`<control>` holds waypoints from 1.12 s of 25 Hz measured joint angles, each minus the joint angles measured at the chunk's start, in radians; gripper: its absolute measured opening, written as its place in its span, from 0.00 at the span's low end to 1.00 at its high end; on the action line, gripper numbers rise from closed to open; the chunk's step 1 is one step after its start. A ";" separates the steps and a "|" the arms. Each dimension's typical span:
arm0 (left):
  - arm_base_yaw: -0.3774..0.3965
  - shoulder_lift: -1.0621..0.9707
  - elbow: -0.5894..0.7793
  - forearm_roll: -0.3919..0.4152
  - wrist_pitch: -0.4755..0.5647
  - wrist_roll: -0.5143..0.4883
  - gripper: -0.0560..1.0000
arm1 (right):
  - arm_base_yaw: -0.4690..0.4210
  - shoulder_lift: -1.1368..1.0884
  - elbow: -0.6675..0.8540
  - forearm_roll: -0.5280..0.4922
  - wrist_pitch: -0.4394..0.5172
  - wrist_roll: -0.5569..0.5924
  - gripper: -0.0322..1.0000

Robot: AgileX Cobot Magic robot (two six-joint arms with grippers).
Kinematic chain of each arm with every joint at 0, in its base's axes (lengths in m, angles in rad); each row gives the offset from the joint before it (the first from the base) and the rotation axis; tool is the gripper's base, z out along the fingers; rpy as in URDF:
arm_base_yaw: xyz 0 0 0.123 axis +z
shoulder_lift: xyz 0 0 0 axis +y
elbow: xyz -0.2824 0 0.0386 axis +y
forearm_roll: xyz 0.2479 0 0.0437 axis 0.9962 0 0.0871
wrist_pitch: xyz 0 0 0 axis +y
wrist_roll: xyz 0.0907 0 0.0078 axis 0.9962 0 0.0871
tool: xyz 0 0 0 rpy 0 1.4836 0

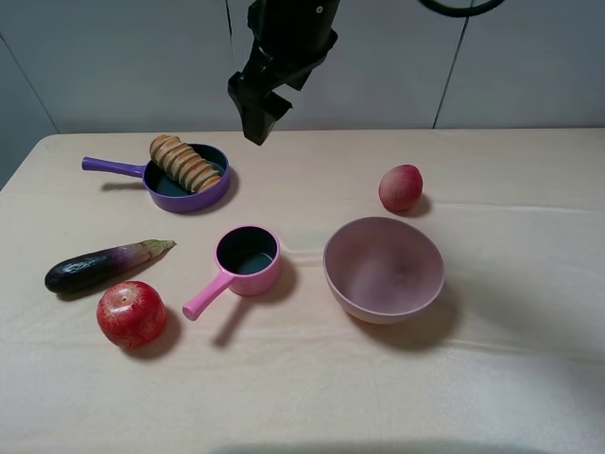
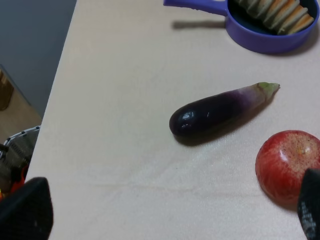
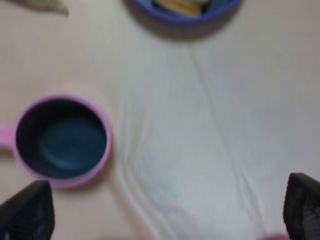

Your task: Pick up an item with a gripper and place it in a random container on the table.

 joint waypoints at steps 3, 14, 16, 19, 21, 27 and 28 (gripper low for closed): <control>0.000 0.000 0.000 0.000 0.000 0.000 0.99 | 0.000 -0.094 0.115 -0.036 0.002 0.021 0.70; 0.000 0.000 0.000 0.000 0.000 0.000 0.99 | 0.000 -0.477 0.481 -0.080 0.003 0.138 0.70; 0.000 0.000 0.000 0.000 0.000 0.000 0.99 | 0.000 -0.551 0.542 -0.084 0.003 0.187 0.70; 0.000 0.000 0.000 0.000 0.000 0.000 0.99 | 0.000 -0.666 0.632 -0.098 0.003 0.280 0.70; 0.000 0.000 0.000 0.000 0.000 0.000 0.99 | 0.000 -0.738 0.692 -0.099 0.004 0.363 0.70; 0.000 0.000 0.000 0.000 0.000 0.000 0.99 | 0.000 -0.905 0.842 -0.130 0.004 0.464 0.70; 0.000 0.000 0.000 0.000 0.000 0.000 0.99 | 0.000 -0.933 0.869 -0.132 0.004 0.466 0.70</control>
